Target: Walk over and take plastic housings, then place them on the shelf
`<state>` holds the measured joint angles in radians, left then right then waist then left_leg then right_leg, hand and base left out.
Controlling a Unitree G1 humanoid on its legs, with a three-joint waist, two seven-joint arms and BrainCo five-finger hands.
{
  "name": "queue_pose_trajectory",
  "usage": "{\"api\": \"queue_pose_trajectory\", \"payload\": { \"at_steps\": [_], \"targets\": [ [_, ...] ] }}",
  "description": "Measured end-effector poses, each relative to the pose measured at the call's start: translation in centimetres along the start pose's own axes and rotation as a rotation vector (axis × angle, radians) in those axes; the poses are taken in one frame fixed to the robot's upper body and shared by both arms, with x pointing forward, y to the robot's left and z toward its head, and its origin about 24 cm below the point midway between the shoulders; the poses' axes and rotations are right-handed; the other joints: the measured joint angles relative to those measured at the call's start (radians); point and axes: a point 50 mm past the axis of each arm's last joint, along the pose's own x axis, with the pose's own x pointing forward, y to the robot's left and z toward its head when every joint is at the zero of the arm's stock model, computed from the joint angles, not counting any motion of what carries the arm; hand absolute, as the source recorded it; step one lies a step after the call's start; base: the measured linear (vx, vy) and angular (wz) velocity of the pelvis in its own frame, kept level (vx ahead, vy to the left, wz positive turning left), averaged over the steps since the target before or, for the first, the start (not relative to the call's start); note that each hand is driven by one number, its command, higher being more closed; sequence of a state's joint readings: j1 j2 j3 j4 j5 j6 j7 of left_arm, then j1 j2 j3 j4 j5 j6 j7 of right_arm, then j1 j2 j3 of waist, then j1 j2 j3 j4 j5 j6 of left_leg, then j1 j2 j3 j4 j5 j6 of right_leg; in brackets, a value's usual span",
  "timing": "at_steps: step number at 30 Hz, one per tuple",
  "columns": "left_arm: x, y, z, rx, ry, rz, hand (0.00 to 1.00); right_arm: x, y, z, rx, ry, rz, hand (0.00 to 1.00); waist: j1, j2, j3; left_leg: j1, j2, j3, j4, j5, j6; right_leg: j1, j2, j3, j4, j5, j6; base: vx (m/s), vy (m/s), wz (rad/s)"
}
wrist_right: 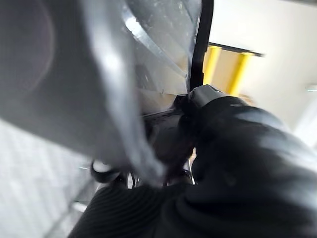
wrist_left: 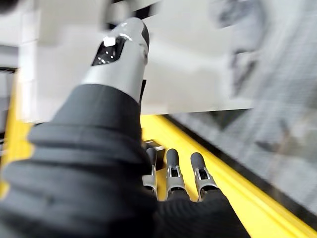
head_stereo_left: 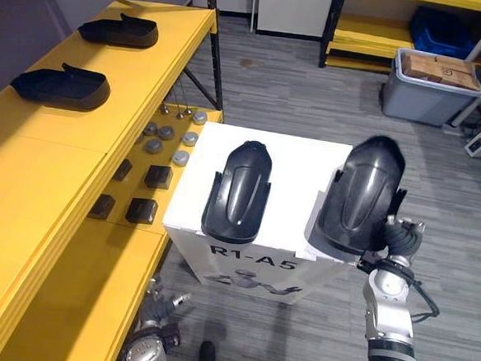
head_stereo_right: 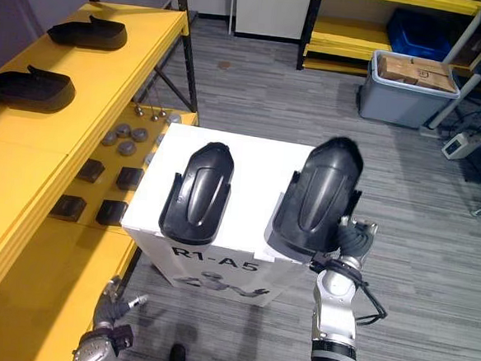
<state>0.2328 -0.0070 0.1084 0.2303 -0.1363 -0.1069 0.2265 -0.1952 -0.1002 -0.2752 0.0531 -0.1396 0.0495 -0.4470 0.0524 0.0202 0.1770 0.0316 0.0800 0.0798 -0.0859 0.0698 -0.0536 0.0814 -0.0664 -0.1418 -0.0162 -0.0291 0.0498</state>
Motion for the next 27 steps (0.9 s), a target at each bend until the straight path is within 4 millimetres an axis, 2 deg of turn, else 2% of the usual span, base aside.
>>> {"api": "queue_pose_trajectory", "payload": {
  "at_steps": [5, 9, 11, 13, 18, 22, 27],
  "targets": [
    [-0.5, -0.4, 6.2, -0.103, -0.284, 0.007, 0.00, -0.6, 0.4, 3.6, 0.038, -0.179, -0.007, 1.00, -0.007, 0.000, -0.007, 0.008, -0.004, -0.009, 0.000, 0.000, 0.000, 0.007, -0.004, -0.006, 0.000, -0.001, 0.002, -0.01, 0.010, 0.05],
    [-1.4, -1.5, 9.6, -0.158, -0.443, -0.047, 0.00, -1.5, 1.5, 5.6, 0.060, -0.283, 0.044, 1.00, -0.013, 0.001, -0.015, 0.010, -0.007, -0.009, 0.000, 0.000, 0.000, 0.007, -0.007, -0.006, 0.000, -0.002, 0.002, 0.00, 0.000, 0.00],
    [-2.0, -2.7, 10.9, -0.181, -0.499, -0.102, 0.00, -2.0, 2.1, 6.4, 0.069, -0.323, 0.075, 1.00, -0.012, 0.001, -0.024, 0.012, -0.008, -0.009, 0.000, 0.000, 0.000, 0.009, -0.008, -0.006, 0.000, -0.002, 0.002, 0.00, 0.000, 0.00],
    [-2.7, -4.8, 12.2, -0.219, -0.549, -0.197, 0.00, -2.9, 3.3, 7.4, 0.085, -0.374, 0.146, 1.00, -0.013, 0.001, -0.034, 0.015, -0.008, -0.009, 0.000, 0.000, 0.000, 0.011, -0.008, -0.006, 0.000, -0.002, 0.002, 0.00, 0.000, 0.00],
    [-3.8, -9.3, 14.1, -0.294, -0.595, -0.428, 0.00, -5.5, 6.4, 8.9, 0.076, -0.475, 0.329, 1.00, -0.015, 0.002, -0.043, 0.024, -0.007, -0.002, 0.000, 0.000, 0.001, 0.015, -0.008, -0.002, 0.003, -0.002, 0.002, -0.01, 0.008, -0.03],
    [-4.2, -11.3, 14.7, -0.303, -0.597, -0.541, 0.00, -7.1, 8.0, 9.3, 0.060, -0.512, 0.432, 1.00, -0.018, 0.002, -0.051, 0.024, -0.007, 0.002, 0.000, 0.000, 0.001, 0.012, -0.008, 0.001, 0.005, -0.002, 0.002, -0.01, 0.008, -0.03],
    [-3.8, -13.0, 14.1, -0.298, -0.533, -0.607, 0.00, -8.6, 9.4, 9.5, 0.055, -0.539, 0.529, 1.00, -0.032, 0.002, -0.062, 0.022, -0.007, 0.006, 0.000, 0.000, 0.001, 0.007, -0.007, 0.009, 0.005, -0.001, 0.002, 0.00, 0.007, -0.03]
  ]
}}
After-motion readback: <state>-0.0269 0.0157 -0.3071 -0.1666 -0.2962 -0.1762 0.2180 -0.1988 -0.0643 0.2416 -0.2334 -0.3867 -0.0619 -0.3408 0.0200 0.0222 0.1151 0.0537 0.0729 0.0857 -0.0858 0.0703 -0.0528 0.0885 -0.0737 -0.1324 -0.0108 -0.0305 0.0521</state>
